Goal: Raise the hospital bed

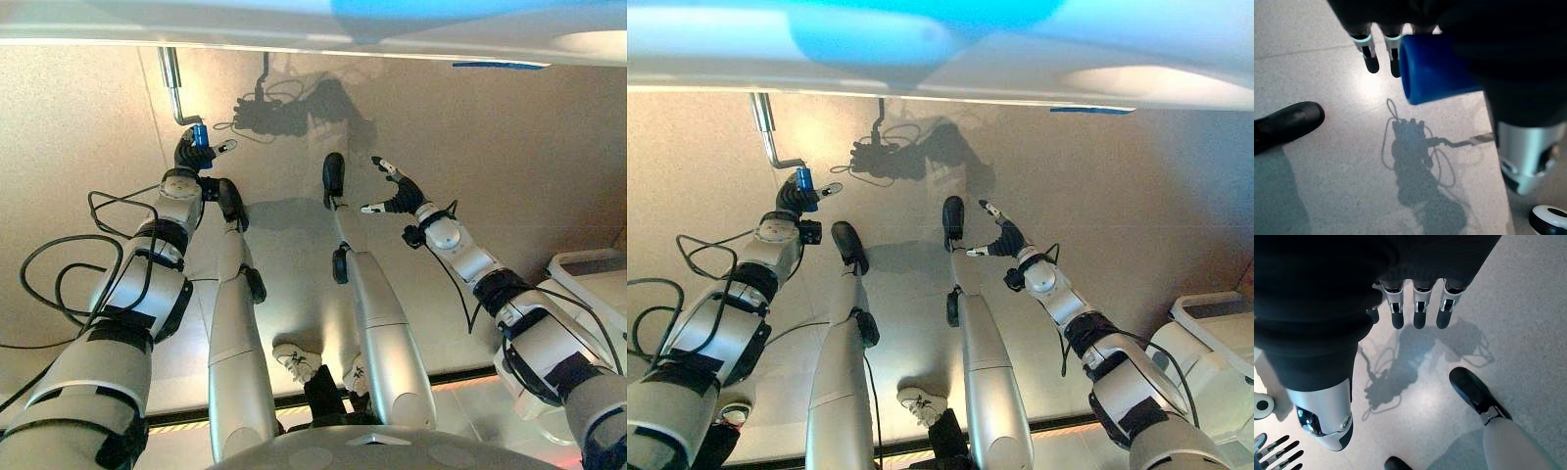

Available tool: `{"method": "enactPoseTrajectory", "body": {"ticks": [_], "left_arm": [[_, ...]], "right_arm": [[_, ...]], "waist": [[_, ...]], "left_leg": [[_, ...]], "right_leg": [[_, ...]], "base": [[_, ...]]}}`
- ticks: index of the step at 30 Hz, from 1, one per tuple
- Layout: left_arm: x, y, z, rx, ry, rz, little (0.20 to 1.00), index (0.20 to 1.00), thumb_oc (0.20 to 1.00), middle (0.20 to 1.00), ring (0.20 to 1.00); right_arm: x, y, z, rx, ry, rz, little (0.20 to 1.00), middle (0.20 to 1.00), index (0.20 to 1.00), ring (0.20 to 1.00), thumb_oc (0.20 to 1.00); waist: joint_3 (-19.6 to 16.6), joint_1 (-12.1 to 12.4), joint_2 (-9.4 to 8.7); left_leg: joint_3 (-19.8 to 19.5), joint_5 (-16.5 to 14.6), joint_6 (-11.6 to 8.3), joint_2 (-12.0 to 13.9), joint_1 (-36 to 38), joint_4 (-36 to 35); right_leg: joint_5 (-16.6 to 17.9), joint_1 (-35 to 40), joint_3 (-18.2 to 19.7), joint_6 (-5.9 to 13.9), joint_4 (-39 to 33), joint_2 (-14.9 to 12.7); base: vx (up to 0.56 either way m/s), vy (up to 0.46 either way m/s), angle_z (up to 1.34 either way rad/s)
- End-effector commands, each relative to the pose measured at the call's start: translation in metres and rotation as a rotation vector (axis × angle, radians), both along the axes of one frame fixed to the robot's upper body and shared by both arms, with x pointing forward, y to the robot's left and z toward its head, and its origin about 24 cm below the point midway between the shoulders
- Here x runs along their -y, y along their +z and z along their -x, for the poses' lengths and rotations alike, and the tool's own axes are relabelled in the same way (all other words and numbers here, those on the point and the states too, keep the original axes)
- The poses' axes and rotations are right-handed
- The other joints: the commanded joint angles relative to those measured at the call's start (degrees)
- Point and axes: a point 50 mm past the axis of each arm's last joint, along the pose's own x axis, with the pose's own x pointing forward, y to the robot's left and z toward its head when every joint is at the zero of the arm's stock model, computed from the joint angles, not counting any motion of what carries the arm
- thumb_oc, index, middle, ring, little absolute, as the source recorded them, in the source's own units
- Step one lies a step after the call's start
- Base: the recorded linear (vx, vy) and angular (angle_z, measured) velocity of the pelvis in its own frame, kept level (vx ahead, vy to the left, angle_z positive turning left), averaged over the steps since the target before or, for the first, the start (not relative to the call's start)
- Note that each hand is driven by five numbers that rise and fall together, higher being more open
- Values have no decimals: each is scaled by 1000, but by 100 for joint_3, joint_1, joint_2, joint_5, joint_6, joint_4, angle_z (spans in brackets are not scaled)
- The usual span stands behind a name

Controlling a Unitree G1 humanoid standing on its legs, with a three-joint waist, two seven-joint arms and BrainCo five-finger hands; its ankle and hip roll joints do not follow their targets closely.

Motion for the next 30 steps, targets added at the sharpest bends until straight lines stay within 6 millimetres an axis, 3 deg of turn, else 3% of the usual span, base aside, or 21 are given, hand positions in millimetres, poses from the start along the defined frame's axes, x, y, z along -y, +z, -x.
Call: {"method": "enactPoseTrajectory", "body": {"ticks": [1,23,30], "left_arm": [[-10,4,2,15,17,-1,200,200,200,200,200],[-7,9,1,42,-8,-32,200,200,200,200,200],[10,21,-5,103,-80,-57,200,200,200,200,200]], "right_arm": [[-5,8,2,30,28,-42,1000,1000,1000,1000,1000],[-4,3,5,23,29,-29,1000,1000,1000,1000,1000],[-2,1,7,16,26,-18,1000,1000,1000,1000,1000]], "waist": [[162,62,-280],[184,91,-268],[199,87,-269]], "left_leg": [[-128,-228,151,-143,230,163],[-119,-269,171,-164,220,220],[-100,-282,168,-170,236,243]], "right_leg": [[-68,46,127,585,368,147],[-77,47,141,588,406,138],[-80,43,144,586,436,141]], "base": [[0,0,0],[0,0,0],[0,0,0]]}}
